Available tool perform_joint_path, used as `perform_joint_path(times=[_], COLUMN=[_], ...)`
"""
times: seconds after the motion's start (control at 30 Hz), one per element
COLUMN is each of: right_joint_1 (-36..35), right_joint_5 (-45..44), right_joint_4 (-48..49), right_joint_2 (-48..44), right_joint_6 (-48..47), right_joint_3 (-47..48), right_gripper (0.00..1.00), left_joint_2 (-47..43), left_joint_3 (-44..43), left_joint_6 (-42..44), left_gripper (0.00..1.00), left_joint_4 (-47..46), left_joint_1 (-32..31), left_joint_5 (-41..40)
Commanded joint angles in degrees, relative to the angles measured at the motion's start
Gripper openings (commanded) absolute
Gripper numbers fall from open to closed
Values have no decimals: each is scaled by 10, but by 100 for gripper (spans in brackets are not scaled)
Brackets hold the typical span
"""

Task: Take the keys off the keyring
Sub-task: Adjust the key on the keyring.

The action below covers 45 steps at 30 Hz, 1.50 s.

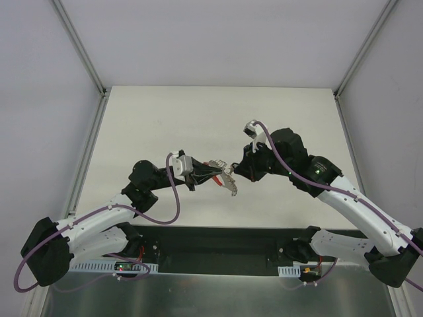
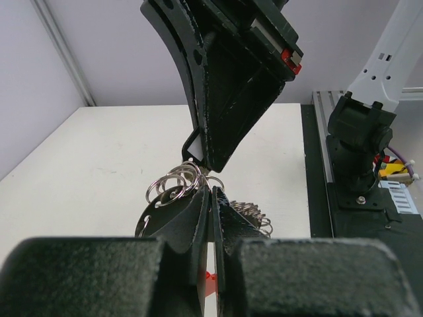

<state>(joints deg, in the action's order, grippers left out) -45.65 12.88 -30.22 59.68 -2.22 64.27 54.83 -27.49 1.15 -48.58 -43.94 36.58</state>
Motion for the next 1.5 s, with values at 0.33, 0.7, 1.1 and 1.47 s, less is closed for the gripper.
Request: perform_joint_path(times=[0.33, 0.7, 1.1, 1.47], right_joint_1=[4, 3, 4, 4], right_joint_5=[77, 99, 84, 90], right_joint_4=[60, 61, 63, 81], right_joint_2=[1, 14, -23, -27], right_joint_6=[-8, -14, -9, 8], right_joint_3=[14, 13, 13, 5], right_gripper=[1, 1, 1, 1], left_joint_2=[-2, 4, -3, -15], left_joint_3=[5, 4, 56, 41], left_joint_6=[-48, -61, -127, -147], left_gripper=[0, 0, 0, 10], left_joint_4=[-100, -115, -139, -72], left_joint_1=[17, 27, 44, 45], left_joint_5=[58, 64, -11, -56])
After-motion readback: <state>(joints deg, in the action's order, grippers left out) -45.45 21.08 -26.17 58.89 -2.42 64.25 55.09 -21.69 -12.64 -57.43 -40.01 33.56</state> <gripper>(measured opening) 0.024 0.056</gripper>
